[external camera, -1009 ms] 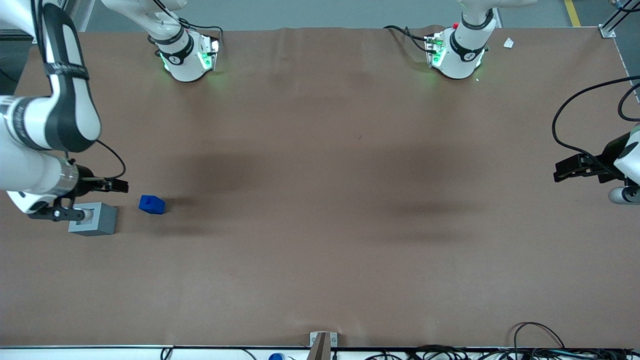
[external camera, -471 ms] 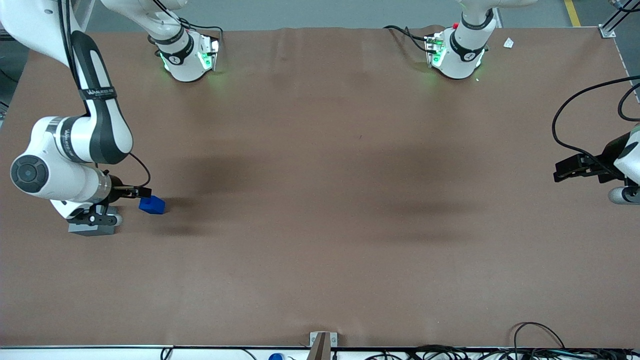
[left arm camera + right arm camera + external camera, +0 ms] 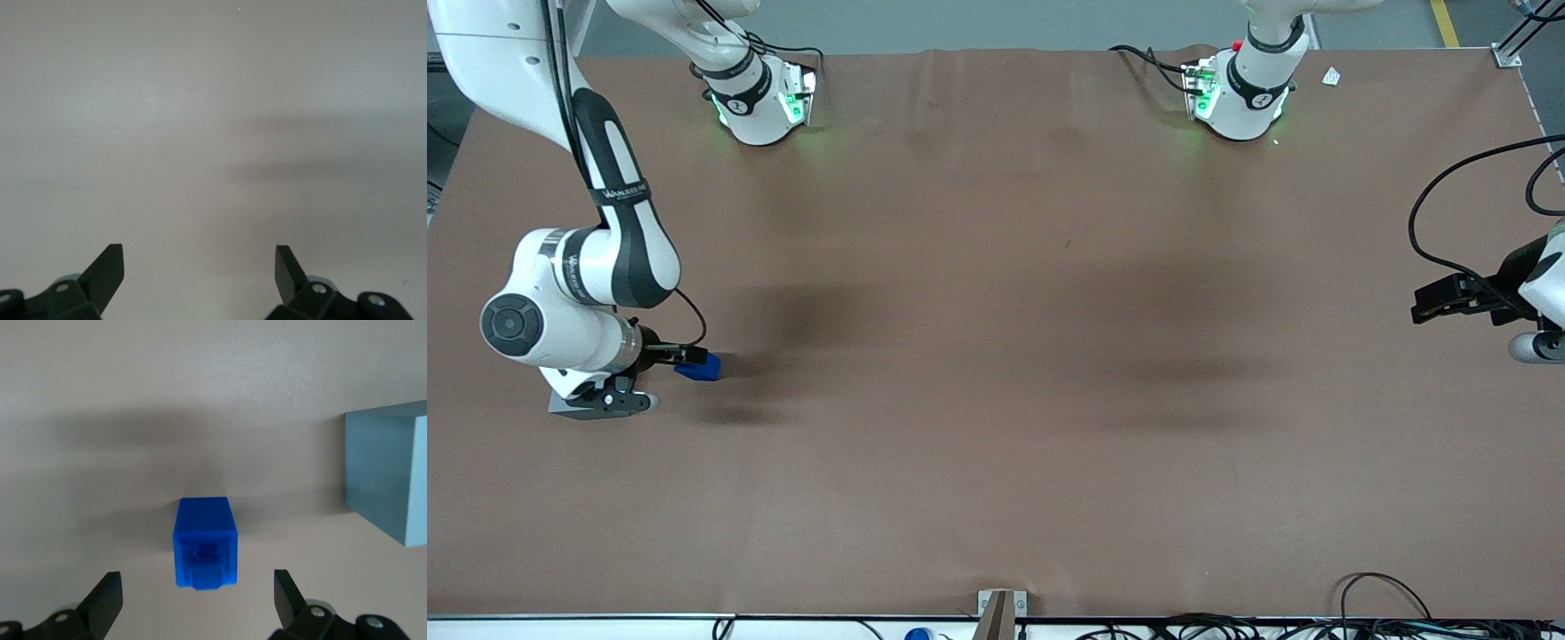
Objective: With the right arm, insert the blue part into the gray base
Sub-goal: 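Close the right gripper on the blue block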
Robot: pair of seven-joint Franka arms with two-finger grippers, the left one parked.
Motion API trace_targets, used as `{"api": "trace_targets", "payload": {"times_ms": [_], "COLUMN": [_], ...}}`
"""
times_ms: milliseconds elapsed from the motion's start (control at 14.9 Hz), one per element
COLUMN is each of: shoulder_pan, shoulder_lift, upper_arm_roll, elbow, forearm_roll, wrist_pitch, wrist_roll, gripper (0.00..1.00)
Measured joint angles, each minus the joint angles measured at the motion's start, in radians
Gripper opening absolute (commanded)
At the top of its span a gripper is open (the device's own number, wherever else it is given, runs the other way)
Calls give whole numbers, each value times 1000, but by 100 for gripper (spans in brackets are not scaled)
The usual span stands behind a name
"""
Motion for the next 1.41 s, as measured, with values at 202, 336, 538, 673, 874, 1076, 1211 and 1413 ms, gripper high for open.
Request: {"api": "trace_targets", "payload": {"times_ms": [202, 336, 538, 673, 874, 1076, 1211, 1413], "shoulder_pan": [-3, -3, -5, -6, -6, -6, -6, -8], "shoulder_lift": [30, 37, 38, 40, 45, 48, 48, 48], "upper_arm_roll": [-2, -3, -4, -4, -4, -4, -5, -5], "elbow": [0, 0, 0, -1, -8, -14, -14, -14], "forearm_roll": [0, 0, 0, 0, 0, 0, 0, 0], "wrist_pitch": [20, 21, 21, 20, 18, 19, 19, 18], "wrist_roll": [0, 0, 0, 0, 0, 0, 0, 0], "gripper": [97, 92, 79, 76, 71, 64, 51, 39]}}
